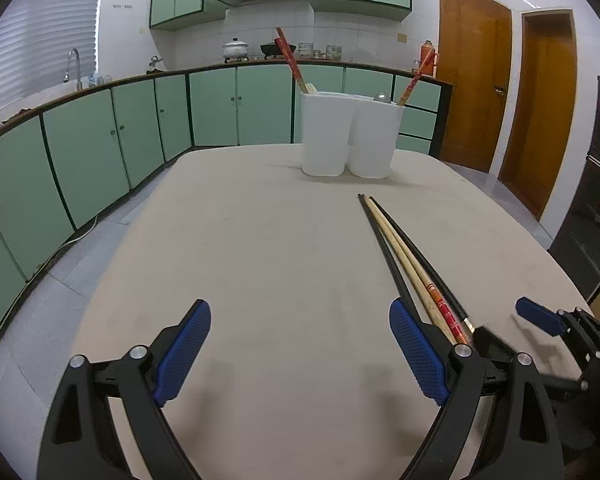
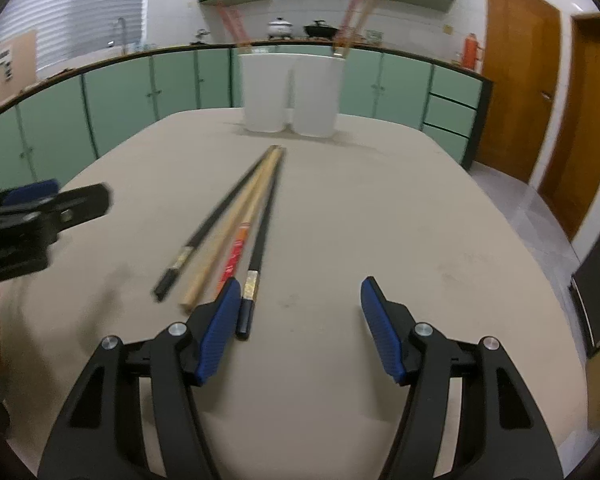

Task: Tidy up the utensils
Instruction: 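Move both tools back down over the remaining chopsticks on the table, then grasp a black chopstick with the right tool while the left grasps another black chopstick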

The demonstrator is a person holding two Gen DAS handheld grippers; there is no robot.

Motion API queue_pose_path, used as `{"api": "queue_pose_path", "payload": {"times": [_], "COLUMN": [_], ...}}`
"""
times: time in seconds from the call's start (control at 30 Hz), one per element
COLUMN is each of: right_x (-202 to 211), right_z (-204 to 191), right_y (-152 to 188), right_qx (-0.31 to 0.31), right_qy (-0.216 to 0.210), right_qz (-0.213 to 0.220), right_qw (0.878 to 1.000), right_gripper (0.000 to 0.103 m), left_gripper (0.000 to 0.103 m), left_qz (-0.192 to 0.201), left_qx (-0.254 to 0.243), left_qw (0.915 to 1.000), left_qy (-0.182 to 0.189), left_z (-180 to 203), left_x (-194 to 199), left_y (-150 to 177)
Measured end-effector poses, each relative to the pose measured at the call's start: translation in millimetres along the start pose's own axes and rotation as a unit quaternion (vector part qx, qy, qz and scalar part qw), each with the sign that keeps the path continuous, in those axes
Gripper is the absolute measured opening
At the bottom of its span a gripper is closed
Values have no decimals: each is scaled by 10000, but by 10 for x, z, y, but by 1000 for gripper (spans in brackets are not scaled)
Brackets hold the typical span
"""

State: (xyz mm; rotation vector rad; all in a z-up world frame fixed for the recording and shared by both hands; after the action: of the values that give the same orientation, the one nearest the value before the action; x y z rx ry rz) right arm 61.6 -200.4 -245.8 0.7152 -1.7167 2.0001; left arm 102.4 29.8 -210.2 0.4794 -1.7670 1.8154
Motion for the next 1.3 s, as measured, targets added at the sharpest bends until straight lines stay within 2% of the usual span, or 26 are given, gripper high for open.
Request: {"api": "queue_pose_path", "payload": {"times": [0.07, 0.13, 0.33, 0.53, 0.7, 0.93, 1.17, 1.3], "right_x": [14, 51, 44, 69, 71, -17, -126, -132], "right_z": [70, 102, 5, -62, -153, -65, 181, 266], "right_y": [-15, -8, 80, 93, 90, -7, -67, -61], "right_qx": [-3, -56, 27, 137, 304, -19, -292, -372], "right_qy": [89, 1, -418, -449, -529, -538, -230, -228], "right_qz": [54, 90, -78, -56, -72, -202, -268, -255], "right_qw": [9999, 9999, 9991, 9989, 9981, 9983, 9989, 9987], "right_gripper": [57, 56, 36, 25, 6, 6, 6, 6], "left_gripper": [89, 89, 89, 89, 89, 89, 86, 78], "left_qz": [-10, -8, -16, -34, -95, -182, -342, -494], "left_qx": [-3, -17, -52, -60, -67, -69, -133, -104], "left_qw": [10000, 10000, 10000, 9999, 9998, 9994, 9987, 9981], "left_qy": [2, 4, 25, 88, 176, 271, 359, 362], "left_z": [13, 33, 49, 108, 187, 298, 418, 463], "left_x": [-5, -6, 32, 37, 18, -22, -101, -183], "left_y": [0, -1, 20, 27, 45, 61, 112, 156]}}
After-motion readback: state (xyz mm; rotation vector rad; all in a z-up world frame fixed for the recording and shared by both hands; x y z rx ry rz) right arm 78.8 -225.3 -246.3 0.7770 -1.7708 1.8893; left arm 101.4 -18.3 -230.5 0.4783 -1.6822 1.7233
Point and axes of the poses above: each gripper's, at about its wrist camera, not at the fingertips, and x roughly against the way its jaws point, z to its right, y to its underside, the point moved 7 cm from there along -x, roughly the way its jaws point, and after that the axes turned 3 degrees about x, right-handed, at the moved point
